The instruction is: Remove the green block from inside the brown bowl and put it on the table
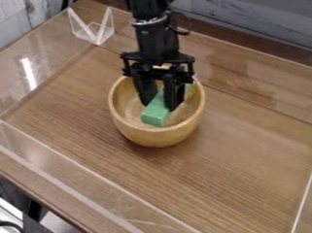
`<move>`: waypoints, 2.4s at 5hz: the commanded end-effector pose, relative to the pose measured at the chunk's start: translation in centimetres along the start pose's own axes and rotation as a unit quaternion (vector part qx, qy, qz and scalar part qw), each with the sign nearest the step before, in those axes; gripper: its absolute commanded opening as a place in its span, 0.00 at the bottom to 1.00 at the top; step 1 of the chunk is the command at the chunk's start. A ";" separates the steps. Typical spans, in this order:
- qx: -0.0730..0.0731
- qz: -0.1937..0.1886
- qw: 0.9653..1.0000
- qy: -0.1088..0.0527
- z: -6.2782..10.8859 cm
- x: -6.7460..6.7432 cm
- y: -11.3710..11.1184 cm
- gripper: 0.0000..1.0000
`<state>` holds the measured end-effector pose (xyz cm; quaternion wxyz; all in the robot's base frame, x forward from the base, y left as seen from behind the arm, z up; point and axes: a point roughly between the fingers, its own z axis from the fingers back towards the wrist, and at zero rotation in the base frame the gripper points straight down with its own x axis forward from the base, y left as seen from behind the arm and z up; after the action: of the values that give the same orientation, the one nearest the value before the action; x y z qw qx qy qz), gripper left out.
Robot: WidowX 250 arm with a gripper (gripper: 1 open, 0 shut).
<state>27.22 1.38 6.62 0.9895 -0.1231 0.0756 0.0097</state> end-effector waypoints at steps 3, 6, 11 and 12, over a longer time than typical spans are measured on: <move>0.011 -0.056 0.996 -0.063 3.7 0.5 -5.3 0.00; 0.009 -0.106 0.992 -0.062 1.4 -0.1 -12.3 0.00; 0.023 -0.119 0.990 -0.077 -1.6 -0.5 -14.3 0.00; 0.019 -0.113 0.990 -0.079 -1.1 -0.5 -13.8 0.00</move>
<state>26.55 -12.27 7.18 0.9903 -0.1021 0.0140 -0.0937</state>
